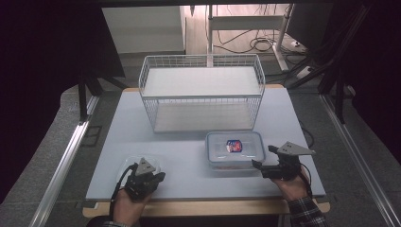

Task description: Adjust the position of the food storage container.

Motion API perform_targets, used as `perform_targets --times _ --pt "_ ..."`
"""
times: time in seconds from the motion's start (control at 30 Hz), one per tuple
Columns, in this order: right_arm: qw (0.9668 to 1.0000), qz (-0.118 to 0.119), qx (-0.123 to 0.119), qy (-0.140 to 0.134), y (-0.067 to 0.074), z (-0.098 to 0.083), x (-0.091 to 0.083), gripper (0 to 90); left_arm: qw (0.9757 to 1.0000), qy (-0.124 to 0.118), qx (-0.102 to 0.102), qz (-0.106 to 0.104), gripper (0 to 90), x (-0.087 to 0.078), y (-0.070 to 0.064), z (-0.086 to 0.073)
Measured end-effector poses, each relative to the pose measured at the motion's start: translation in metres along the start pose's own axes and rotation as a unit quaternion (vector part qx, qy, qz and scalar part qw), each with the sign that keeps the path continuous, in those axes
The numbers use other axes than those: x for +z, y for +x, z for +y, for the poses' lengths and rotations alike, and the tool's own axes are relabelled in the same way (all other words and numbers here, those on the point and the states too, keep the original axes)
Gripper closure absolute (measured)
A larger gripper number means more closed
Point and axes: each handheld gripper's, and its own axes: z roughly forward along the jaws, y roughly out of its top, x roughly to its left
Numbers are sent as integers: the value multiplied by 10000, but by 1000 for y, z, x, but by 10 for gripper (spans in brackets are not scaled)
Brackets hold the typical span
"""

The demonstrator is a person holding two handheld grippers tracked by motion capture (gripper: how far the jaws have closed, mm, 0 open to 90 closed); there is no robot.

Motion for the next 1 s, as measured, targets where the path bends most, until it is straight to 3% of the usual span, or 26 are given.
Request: perform_targets --times 0.2,0.27,0.3,0.4,0.6,0.73,0.87,1.0 --pt "10000 30 14 15 1 0 1 104 9996 -12 -188 210 900 -6 23 -5" --pt "10000 59 7 40 1 0 2 109 9989 -13 -333 318 900 -9 37 -9" --pt "10000 59 7 40 1 0 2 109 9989 -13 -333 318 900 -9 37 -9" --pt "9999 140 3 72 2 0 3 126 9974 5 -472 543 900 -12 56 -13" --pt "9997 190 7 139 3 0 4 134 9949 -23 -742 679 900 -11 77 -18" --pt "9997 211 75 123 2 0 4 140 9952 -57 -669 709 900 -12 73 -17" --pt "9995 223 189 105 1 0 3 166 9967 -308 -517 537 863 -14 61 -11" --pt "9996 158 241 77 0 2 -1 243 9976 -515 -402 223 872 -6 48 -5"
